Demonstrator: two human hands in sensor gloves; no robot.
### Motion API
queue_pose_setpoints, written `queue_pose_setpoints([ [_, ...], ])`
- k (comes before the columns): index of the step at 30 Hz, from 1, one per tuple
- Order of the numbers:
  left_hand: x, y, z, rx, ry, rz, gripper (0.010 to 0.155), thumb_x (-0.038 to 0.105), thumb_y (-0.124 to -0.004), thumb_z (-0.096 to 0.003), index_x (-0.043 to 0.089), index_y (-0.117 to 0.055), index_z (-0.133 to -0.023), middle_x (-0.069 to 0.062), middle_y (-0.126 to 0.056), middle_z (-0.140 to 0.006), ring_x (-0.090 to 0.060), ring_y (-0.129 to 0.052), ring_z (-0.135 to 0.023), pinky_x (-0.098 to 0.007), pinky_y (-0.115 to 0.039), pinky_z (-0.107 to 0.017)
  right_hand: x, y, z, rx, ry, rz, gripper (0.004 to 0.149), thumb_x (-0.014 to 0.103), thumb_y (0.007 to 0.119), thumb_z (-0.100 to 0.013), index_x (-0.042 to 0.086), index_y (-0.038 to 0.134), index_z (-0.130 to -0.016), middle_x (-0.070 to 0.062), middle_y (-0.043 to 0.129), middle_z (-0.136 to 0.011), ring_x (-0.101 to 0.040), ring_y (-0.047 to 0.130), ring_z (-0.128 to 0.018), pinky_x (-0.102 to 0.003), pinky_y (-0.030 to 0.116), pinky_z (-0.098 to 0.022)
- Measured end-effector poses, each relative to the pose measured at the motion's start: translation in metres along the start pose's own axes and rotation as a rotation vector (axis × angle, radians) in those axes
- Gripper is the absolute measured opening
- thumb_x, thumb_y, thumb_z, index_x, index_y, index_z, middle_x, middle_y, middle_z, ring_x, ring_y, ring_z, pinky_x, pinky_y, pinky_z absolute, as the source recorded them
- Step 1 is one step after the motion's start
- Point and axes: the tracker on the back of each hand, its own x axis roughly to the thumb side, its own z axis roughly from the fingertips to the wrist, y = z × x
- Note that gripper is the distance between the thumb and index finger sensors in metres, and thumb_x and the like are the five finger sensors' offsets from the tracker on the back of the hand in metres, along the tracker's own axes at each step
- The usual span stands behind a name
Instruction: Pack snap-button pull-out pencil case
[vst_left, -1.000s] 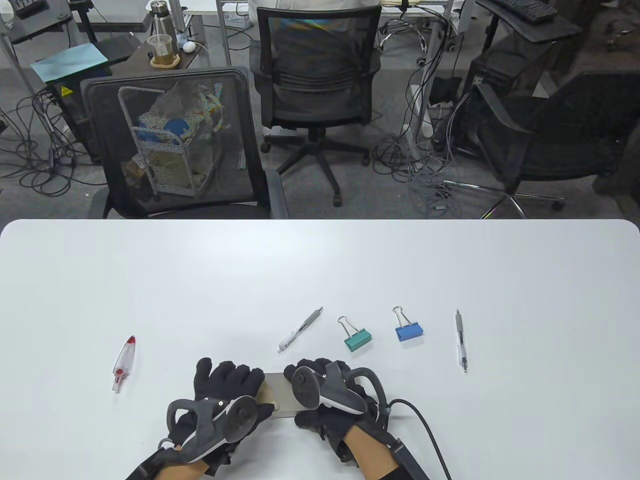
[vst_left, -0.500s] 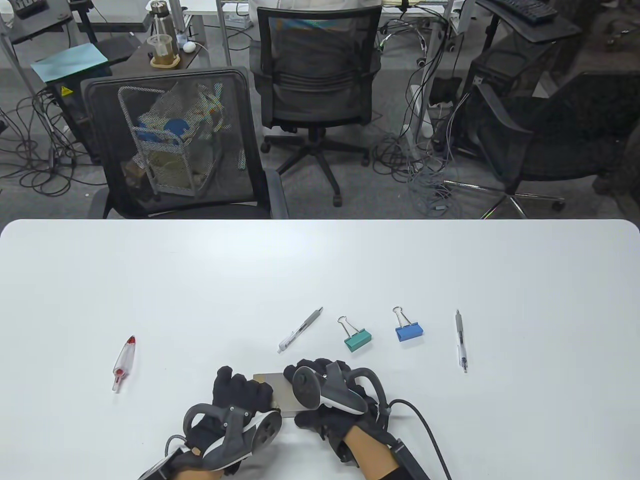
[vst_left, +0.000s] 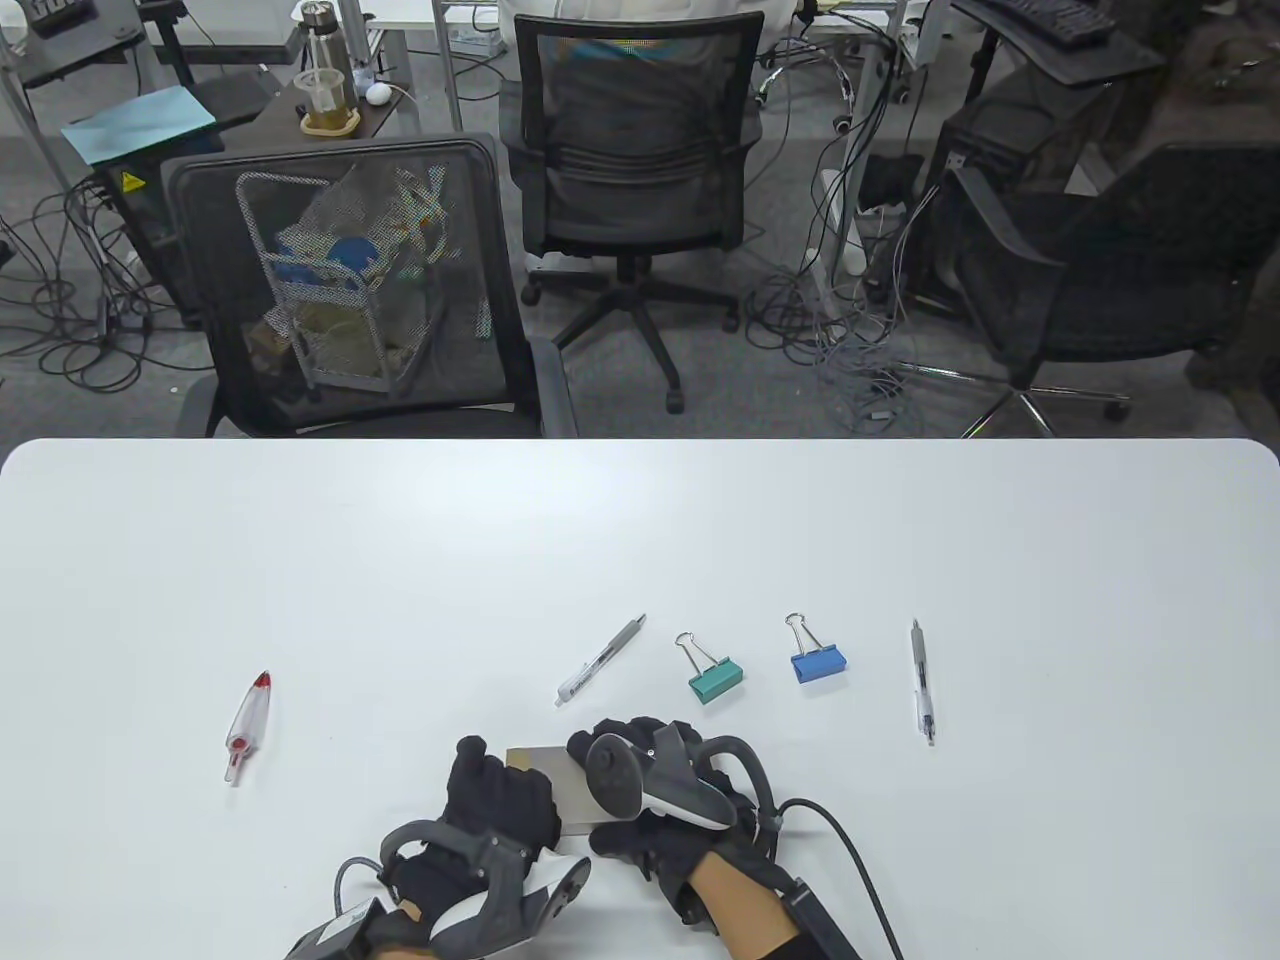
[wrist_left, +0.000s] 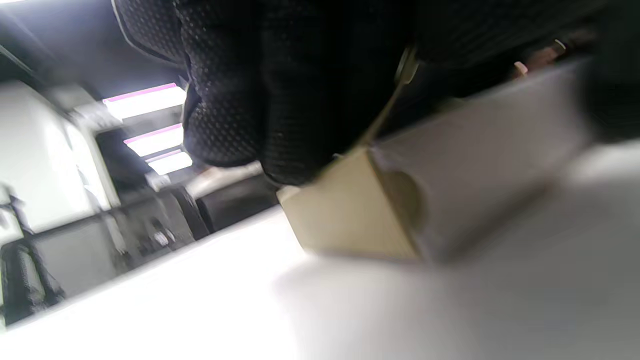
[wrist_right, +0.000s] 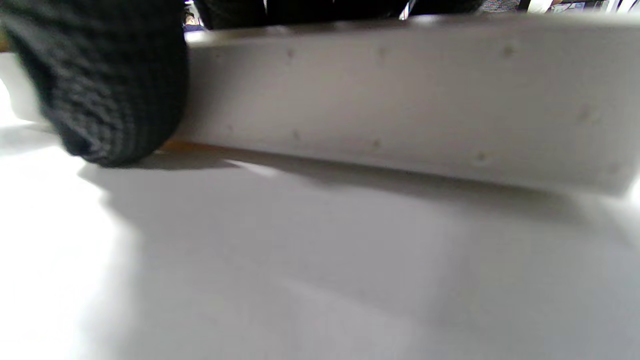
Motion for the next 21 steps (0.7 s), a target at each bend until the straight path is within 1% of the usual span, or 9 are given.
queue_pose_setpoints([
  [5,-0.029,0.000,-0.004,-0.134,0.145,0.249,0.056,0.060,-0.080,-0.0346,0.024,-0.097,-0.074,0.003,-0.108,-0.066,-0.023,-0.111,-0.062,-0.050,-0.073,-0.073,0.000,0.000,0.000,0.004,0.000,-0.005,0.088,0.060,0.088,-0.029,0.048,0.044,-0.104,0.017,0.051,-0.117,-0.021,0.058,-0.108,-0.055,0.049,-0.081],
  [11,-0.073,-0.002,-0.004,-0.319,0.356,0.566,0.053,0.057,-0.084,-0.0347,0.024,-0.094,-0.074,0.004,-0.105,-0.066,-0.023,-0.107,-0.063,-0.052,-0.069,-0.074,-0.001,0.000,0.000,0.008,0.006,-0.005,0.088,0.060,0.089,-0.029,0.048,0.044,-0.104,0.016,0.051,-0.117,-0.021,0.059,-0.108,-0.055,0.050,-0.081],
  [12,-0.082,-0.004,-0.003,-0.368,0.402,0.610,0.052,0.056,-0.085,-0.0348,0.023,-0.095,-0.074,0.004,-0.105,-0.065,-0.023,-0.107,-0.063,-0.052,-0.069,-0.074,-0.001,0.000,0.001,-0.003,0.003,0.000,0.088,0.060,0.089,-0.029,0.048,0.045,-0.104,0.016,0.052,-0.117,-0.021,0.060,-0.107,-0.055,0.051,-0.081],
  [15,-0.099,-0.018,0.000,-0.507,0.468,0.681,0.049,0.054,-0.087,-0.0352,0.024,-0.094,-0.073,0.004,-0.104,-0.064,-0.023,-0.106,-0.063,-0.053,-0.068,-0.075,-0.002,0.000,0.001,-0.018,-0.005,-0.005,0.088,0.061,0.089,-0.028,0.048,0.046,-0.104,0.017,0.053,-0.117,-0.021,0.061,-0.107,-0.055,0.052,-0.080],
  [17,-0.110,-0.039,0.005,-0.625,0.491,0.725,0.048,0.054,-0.086,-0.0356,0.025,-0.094,-0.073,0.005,-0.103,-0.065,-0.023,-0.105,-0.064,-0.053,-0.067,-0.075,-0.002,0.000,0.000,-0.015,-0.002,-0.003,0.088,0.062,0.089,-0.028,0.049,0.046,-0.104,0.017,0.053,-0.117,-0.020,0.062,-0.107,-0.054,0.052,-0.080],
  [18,-0.111,-0.046,0.008,-0.660,0.496,0.749,0.049,0.054,-0.085,-0.0359,0.025,-0.093,-0.074,0.005,-0.103,-0.066,-0.024,-0.104,-0.065,-0.053,-0.066,-0.075,-0.002,0.000,0.000,-0.014,-0.001,-0.001,0.088,0.062,0.089,-0.028,0.049,0.046,-0.104,0.017,0.054,-0.117,-0.020,0.062,-0.107,-0.054,0.052,-0.080],
  [19,-0.113,-0.051,0.011,-0.674,0.508,0.772,0.050,0.055,-0.084,-0.0361,0.025,-0.092,-0.075,0.005,-0.101,-0.067,-0.024,-0.101,-0.063,-0.053,-0.064,-0.076,-0.002,0.000,0.000,-0.016,-0.001,0.003,0.088,0.062,0.089,-0.028,0.049,0.046,-0.104,0.018,0.054,-0.116,-0.020,0.062,-0.107,-0.054,0.053,-0.080],
  [20,-0.113,-0.052,0.012,-0.639,0.515,0.792,0.049,0.055,-0.085,-0.0357,0.025,-0.093,-0.074,0.004,-0.102,-0.065,-0.025,-0.101,-0.061,-0.054,-0.063,-0.075,-0.003,0.000,0.000,-0.019,-0.002,0.003,0.088,0.062,0.089,-0.028,0.049,0.046,-0.104,0.018,0.054,-0.116,-0.019,0.062,-0.107,-0.054,0.053,-0.080],
  [21,-0.112,-0.051,0.011,-0.643,0.515,0.781,0.049,0.055,-0.085,-0.0358,0.025,-0.093,-0.073,0.004,-0.102,-0.065,-0.026,-0.101,-0.062,-0.054,-0.063,-0.075,-0.004,0.000,0.000,-0.027,-0.005,-0.001,0.088,0.063,0.089,-0.027,0.049,0.047,-0.103,0.018,0.055,-0.116,-0.019,0.063,-0.106,-0.053,0.054,-0.080],
])
